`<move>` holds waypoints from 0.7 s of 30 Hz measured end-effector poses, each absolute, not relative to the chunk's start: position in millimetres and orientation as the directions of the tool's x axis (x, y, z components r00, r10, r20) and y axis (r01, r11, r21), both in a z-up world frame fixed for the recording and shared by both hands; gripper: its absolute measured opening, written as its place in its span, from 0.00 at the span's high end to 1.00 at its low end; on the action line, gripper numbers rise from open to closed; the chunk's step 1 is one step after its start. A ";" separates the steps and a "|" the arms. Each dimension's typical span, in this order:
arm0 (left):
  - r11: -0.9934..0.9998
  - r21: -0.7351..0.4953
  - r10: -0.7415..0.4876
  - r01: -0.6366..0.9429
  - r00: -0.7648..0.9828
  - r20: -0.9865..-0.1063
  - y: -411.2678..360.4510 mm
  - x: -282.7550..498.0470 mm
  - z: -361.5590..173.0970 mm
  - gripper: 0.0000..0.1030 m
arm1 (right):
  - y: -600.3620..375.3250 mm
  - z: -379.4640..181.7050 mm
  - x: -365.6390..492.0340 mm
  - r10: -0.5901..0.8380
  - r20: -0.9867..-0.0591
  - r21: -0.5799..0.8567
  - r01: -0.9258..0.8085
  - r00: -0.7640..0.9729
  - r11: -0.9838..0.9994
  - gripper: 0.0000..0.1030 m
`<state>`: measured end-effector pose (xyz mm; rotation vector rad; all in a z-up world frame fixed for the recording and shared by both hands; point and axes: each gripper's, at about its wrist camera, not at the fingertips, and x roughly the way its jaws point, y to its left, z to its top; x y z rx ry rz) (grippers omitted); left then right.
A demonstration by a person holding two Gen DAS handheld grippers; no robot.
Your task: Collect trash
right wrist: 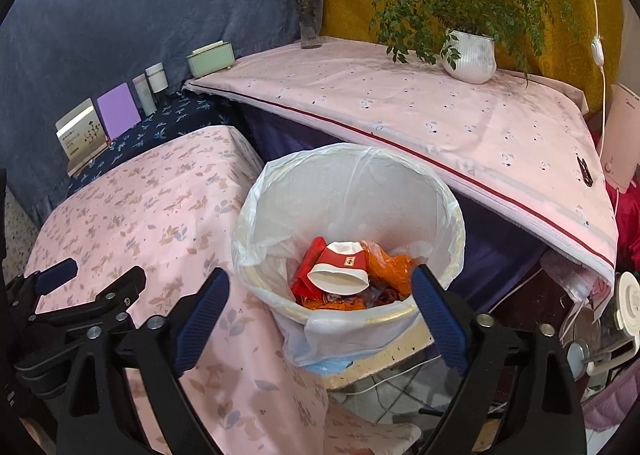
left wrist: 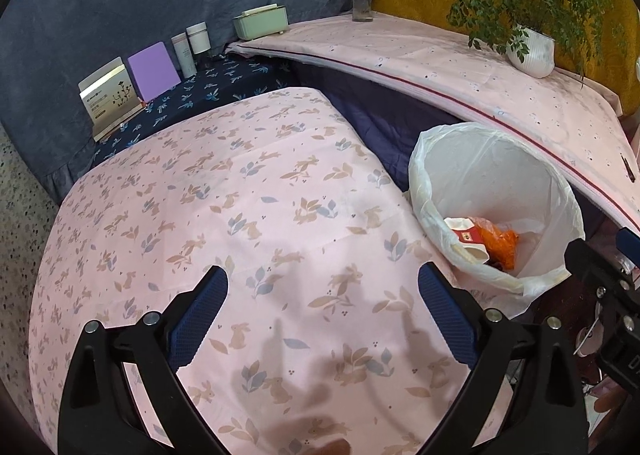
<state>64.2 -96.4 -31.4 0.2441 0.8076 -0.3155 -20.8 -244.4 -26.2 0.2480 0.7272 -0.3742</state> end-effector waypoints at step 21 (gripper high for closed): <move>0.932 0.106 -0.154 0.348 0.642 -0.751 -92.3 49.1 -45.7 0.09 | -237.1 -40.1 -36.9 -0.300 -0.693 0.024 0.438 0.655 0.899 0.06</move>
